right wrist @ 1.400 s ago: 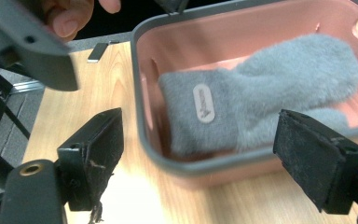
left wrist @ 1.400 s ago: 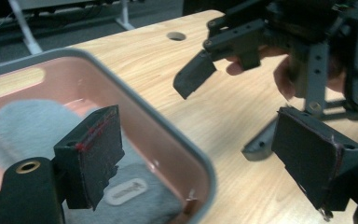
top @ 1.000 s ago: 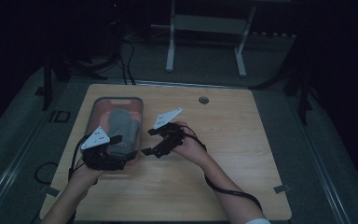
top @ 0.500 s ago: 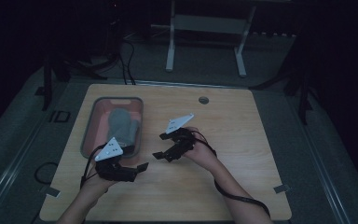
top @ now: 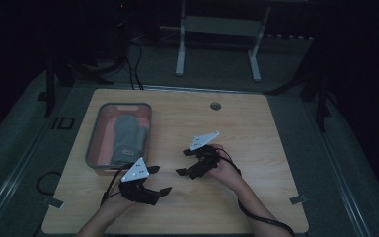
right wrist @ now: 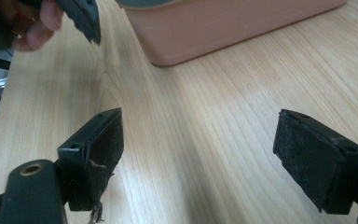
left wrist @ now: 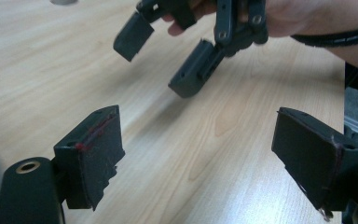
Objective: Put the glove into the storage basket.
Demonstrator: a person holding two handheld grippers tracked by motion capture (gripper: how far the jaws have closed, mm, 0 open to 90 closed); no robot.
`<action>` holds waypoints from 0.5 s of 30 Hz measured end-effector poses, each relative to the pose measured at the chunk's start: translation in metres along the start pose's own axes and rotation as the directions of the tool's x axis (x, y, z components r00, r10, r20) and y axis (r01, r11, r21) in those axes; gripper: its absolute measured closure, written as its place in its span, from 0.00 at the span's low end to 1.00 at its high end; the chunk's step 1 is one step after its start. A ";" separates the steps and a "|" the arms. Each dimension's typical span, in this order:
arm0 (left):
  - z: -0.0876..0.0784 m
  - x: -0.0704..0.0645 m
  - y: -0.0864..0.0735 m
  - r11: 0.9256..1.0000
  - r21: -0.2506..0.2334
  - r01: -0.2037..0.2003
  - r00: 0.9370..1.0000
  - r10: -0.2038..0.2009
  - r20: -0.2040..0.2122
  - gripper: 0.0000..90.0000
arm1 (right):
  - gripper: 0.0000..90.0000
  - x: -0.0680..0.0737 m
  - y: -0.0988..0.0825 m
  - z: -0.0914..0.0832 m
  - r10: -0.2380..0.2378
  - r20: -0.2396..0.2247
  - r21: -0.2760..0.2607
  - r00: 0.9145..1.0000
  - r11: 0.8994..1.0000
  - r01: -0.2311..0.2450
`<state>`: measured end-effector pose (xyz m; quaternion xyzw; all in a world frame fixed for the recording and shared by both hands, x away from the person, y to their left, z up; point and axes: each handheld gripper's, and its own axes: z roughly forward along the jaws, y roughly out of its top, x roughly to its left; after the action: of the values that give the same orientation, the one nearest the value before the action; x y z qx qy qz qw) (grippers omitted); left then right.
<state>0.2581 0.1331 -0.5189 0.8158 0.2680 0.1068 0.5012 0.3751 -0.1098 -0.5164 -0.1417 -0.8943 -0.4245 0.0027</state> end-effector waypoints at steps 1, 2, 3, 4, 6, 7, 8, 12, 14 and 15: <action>0.004 -0.002 -0.001 1.000 0.006 -0.001 1.000 0.001 0.006 0.19 | 0.18 0.000 -0.003 -0.001 0.006 -0.004 -0.001 1.000 1.000 -0.006; 0.007 -0.003 -0.002 1.000 0.011 -0.005 1.000 0.005 0.014 0.19 | 0.18 -0.001 -0.006 -0.003 0.005 0.007 0.004 1.000 1.000 -0.005; 0.009 -0.004 -0.002 1.000 0.011 -0.005 1.000 0.005 0.018 0.19 | 0.18 -0.001 -0.009 -0.004 0.006 0.014 0.008 1.000 1.000 -0.006; 0.012 -0.005 -0.002 1.000 0.017 -0.006 1.000 0.006 0.025 0.19 | 0.18 -0.001 -0.011 -0.005 0.007 0.016 0.009 1.000 1.000 -0.007; 0.018 -0.008 -0.004 1.000 0.024 -0.014 0.999 0.013 0.041 0.19 | 0.18 -0.002 -0.017 -0.008 0.014 0.031 0.014 0.999 1.000 -0.014; 0.020 -0.009 -0.004 0.999 0.033 -0.016 0.999 0.014 0.041 0.19 | 0.17 -0.003 -0.021 -0.010 0.014 0.039 0.018 0.999 1.000 -0.015; 0.021 -0.010 -0.004 0.999 0.035 -0.018 0.999 0.017 0.042 0.19 | 0.17 -0.004 -0.025 -0.011 0.021 0.041 0.022 0.999 1.000 -0.022; 0.029 -0.013 -0.005 0.999 0.036 -0.016 0.998 0.014 0.060 0.19 | 0.17 -0.006 -0.036 -0.014 0.038 0.049 0.027 0.998 0.999 -0.039; 0.032 -0.014 -0.005 0.999 0.036 -0.017 0.998 0.015 0.066 0.19 | 0.17 -0.006 -0.040 -0.015 0.037 0.057 0.031 0.998 0.999 -0.038; 0.032 -0.015 -0.005 0.999 0.036 -0.017 0.997 0.015 0.069 0.19 | 0.17 -0.007 -0.042 -0.016 0.040 0.059 0.032 0.997 0.999 -0.041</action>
<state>0.2583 0.1021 -0.5372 0.8302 0.2459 0.0775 0.4943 0.3689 -0.1490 -0.5393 -0.1722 -0.8978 -0.4051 -0.0127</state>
